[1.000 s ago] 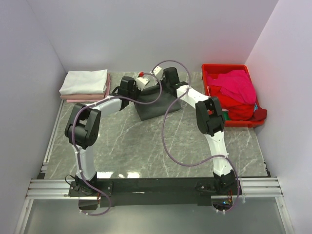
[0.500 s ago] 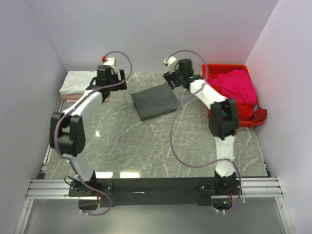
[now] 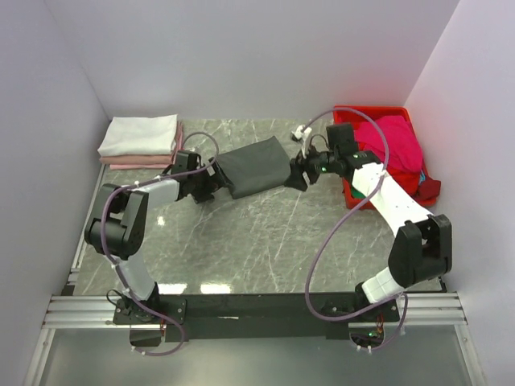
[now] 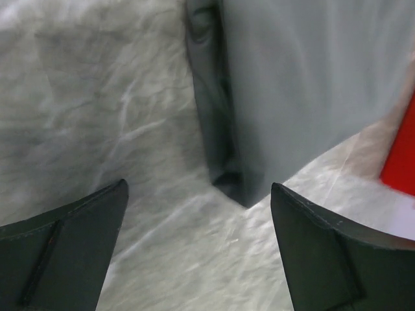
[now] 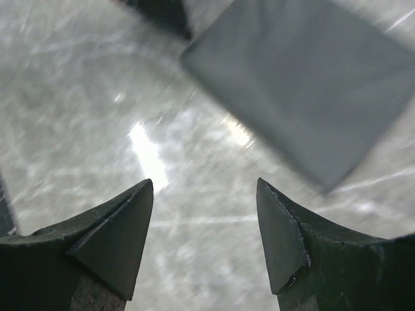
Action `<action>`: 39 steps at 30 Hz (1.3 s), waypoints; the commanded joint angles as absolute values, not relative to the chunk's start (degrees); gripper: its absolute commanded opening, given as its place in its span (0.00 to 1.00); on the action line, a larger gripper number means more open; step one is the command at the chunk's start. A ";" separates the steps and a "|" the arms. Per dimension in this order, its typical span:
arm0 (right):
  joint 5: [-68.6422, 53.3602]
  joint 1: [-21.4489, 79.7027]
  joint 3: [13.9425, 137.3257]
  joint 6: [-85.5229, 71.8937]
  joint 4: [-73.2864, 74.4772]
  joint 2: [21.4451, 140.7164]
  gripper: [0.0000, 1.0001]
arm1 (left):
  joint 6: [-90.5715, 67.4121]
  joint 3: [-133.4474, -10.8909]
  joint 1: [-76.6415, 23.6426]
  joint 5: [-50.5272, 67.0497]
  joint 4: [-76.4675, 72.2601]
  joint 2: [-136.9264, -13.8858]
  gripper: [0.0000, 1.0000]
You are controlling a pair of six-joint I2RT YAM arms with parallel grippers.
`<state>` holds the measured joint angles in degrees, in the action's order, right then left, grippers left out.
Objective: Fold and stack the t-shirts
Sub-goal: Neatly place the folded tshirt to the corner
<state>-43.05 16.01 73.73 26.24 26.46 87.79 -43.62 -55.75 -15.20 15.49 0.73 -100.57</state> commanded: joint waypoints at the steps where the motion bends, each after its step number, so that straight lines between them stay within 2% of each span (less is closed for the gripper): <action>1: -45.27 15.73 70.32 26.46 29.36 82.98 0.71 | -49.48 -60.28 -15.99 14.07 -3.34 -101.94 0.99; 8: -45.18 15.64 65.39 24.61 27.86 78.93 0.71 | -53.17 -72.76 -16.26 11.69 4.04 -115.37 0.97; 11: -45.53 15.38 64.78 24.08 28.30 78.05 0.71 | -53.61 -77.33 -16.26 10.64 8.08 -119.86 0.90; 14: -45.88 15.21 64.25 23.73 28.56 76.82 0.71 | -54.14 -78.14 -16.26 10.90 8.88 -121.37 0.78; 15: -45.97 15.03 64.07 23.64 28.39 76.12 0.71 | -54.14 -78.05 -16.26 10.90 8.62 -121.55 0.66; 17: -46.58 14.85 63.64 22.94 28.39 75.50 0.71 | -53.97 -78.05 -16.26 10.98 8.27 -122.08 0.48; 19: -47.02 14.68 63.37 22.76 28.39 74.62 0.71 | -53.53 -79.00 -16.26 11.86 8.08 -122.87 0.09; 20: -47.20 14.59 63.02 22.50 28.30 74.36 0.71 | -52.57 -79.54 -16.26 11.95 8.78 -123.65 0.00; 25: -47.90 13.36 60.74 22.15 27.51 71.11 0.71 | -44.06 -80.85 -16.26 6.88 9.66 -121.47 0.00; 30: -48.25 12.57 58.89 21.97 26.28 69.35 0.71 | -26.65 -84.29 -16.87 -16.37 18.88 -114.71 0.00; 33: -48.78 12.48 58.89 22.15 26.19 69.78 0.71 | -19.27 -83.76 -17.05 -25.27 19.77 -110.66 0.00; 39: -49.75 12.57 59.15 22.85 26.90 69.97 0.71 | -8.80 -82.88 -17.31 -33.74 18.46 -106.44 0.00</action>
<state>-48.07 12.93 58.89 22.57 28.12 70.76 -18.24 -82.35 -17.19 -23.73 18.39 -110.52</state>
